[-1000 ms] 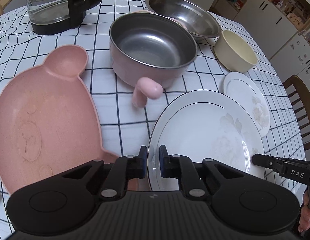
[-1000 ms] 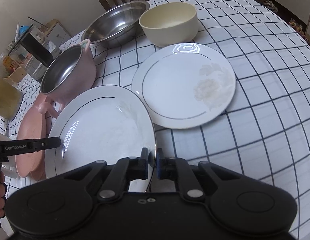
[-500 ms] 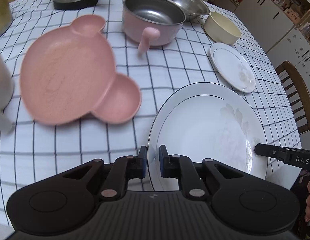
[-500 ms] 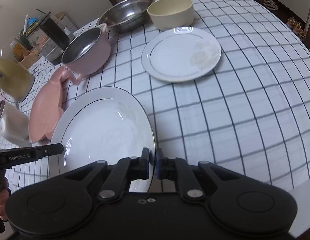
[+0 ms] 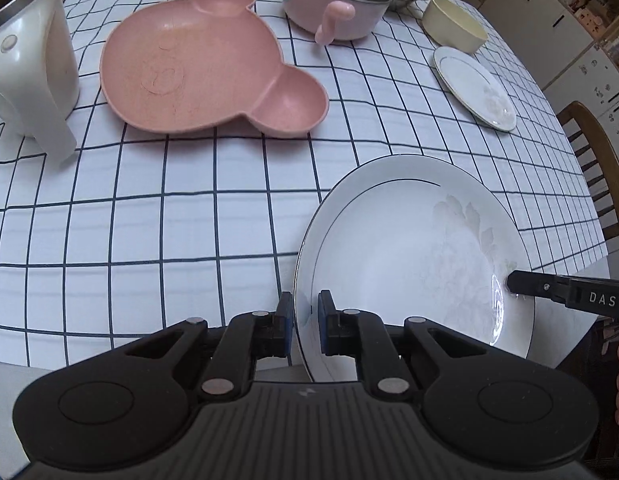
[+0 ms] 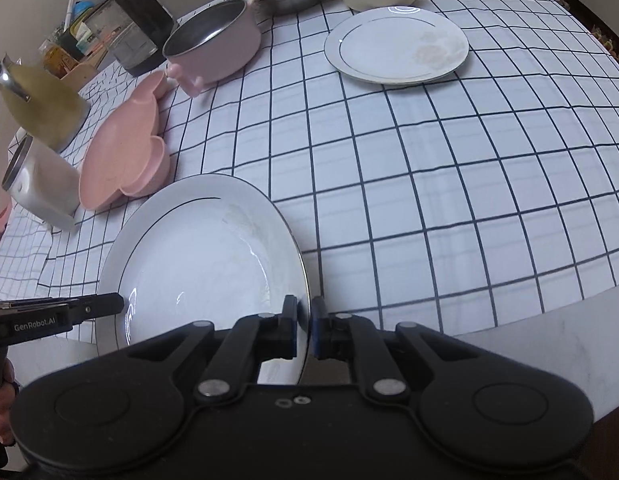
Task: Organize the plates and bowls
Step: 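Lift the large white plate with both grippers and carry it toward the table edge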
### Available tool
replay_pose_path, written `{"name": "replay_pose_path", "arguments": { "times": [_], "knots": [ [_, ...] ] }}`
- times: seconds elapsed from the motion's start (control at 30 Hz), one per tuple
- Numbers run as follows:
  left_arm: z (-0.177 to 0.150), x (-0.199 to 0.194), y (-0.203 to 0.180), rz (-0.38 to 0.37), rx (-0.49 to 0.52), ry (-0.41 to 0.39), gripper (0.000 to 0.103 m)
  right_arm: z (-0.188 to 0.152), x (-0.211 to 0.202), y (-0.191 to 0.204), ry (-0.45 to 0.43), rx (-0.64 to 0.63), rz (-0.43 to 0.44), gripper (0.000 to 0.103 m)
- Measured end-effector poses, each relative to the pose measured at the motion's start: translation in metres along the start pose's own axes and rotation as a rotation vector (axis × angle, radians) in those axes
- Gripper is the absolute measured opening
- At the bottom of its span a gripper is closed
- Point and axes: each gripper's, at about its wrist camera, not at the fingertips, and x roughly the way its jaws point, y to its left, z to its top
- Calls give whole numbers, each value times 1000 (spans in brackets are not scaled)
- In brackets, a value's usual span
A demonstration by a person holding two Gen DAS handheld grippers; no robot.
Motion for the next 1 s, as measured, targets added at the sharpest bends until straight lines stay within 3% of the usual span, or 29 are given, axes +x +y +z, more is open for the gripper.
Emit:
{"name": "replay_pose_path", "arguments": {
  "times": [0.53,0.77,1.0],
  "knots": [
    [-2,5,0,10,9,3,11,-6,8,-1,-1,12,-22,9],
    [-5,-4,1,25,26,-22,11,-8,6,5,-16,-23,-61,22],
    [-8,-26,-1,31,76,-94,12,-11,-14,19,-96,-88,-89,32]
  ]
}}
